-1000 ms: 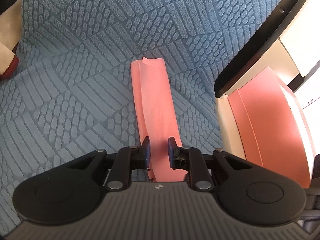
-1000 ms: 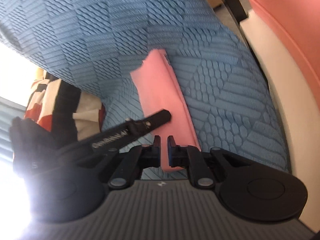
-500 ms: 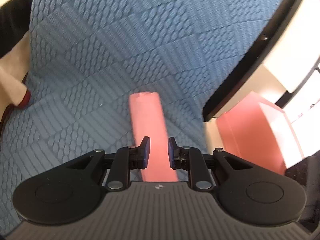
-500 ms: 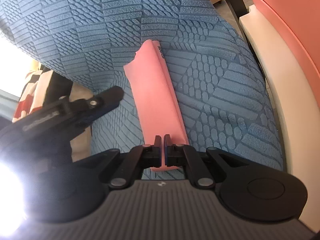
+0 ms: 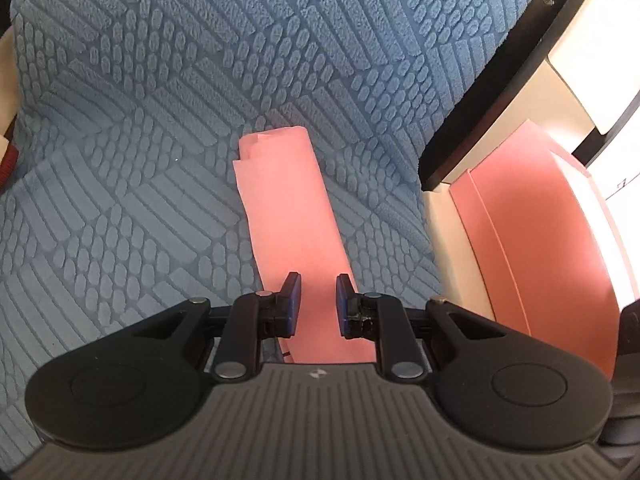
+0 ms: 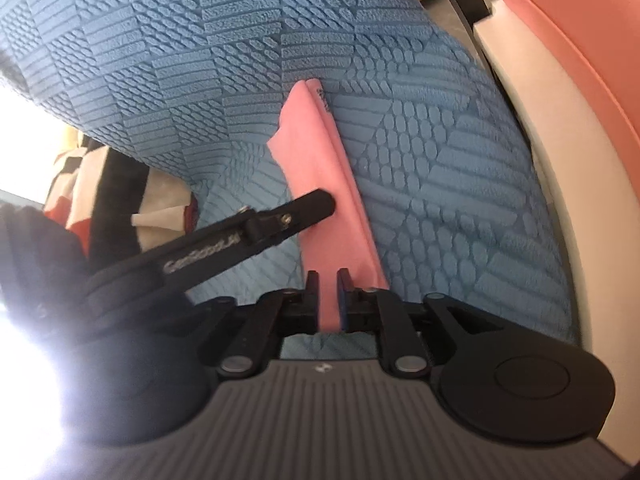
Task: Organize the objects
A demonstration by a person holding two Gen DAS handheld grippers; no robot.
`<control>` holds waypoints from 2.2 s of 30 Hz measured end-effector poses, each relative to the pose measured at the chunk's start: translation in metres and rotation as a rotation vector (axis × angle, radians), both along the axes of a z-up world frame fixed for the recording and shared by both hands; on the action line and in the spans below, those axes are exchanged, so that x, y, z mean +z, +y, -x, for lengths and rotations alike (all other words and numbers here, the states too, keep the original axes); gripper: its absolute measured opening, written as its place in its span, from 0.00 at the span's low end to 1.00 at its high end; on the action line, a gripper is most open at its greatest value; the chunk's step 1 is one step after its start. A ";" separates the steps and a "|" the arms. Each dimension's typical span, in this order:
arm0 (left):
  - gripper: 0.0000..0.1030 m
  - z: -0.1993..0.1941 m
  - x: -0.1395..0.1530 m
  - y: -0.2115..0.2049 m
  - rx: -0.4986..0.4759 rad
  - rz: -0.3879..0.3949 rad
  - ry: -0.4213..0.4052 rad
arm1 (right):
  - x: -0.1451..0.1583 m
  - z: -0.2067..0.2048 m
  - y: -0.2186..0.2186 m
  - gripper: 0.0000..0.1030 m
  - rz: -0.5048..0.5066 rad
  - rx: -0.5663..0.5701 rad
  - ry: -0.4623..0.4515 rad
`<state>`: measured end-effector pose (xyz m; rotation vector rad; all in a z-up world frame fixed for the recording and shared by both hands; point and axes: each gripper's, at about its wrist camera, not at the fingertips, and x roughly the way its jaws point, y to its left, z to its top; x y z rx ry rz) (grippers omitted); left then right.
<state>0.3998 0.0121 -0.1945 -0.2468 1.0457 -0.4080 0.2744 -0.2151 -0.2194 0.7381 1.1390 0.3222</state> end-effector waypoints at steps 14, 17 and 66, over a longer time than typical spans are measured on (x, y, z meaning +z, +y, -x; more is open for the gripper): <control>0.20 -0.005 -0.007 0.010 0.032 0.046 0.026 | -0.013 0.024 -0.015 0.49 -0.117 -0.141 0.107; 0.20 -0.008 -0.009 0.010 0.038 0.059 0.033 | -0.016 0.023 -0.015 0.48 -0.137 -0.146 0.105; 0.20 0.032 0.052 0.022 0.027 0.070 -0.155 | 0.030 0.024 -0.027 0.17 -0.098 -0.170 -0.046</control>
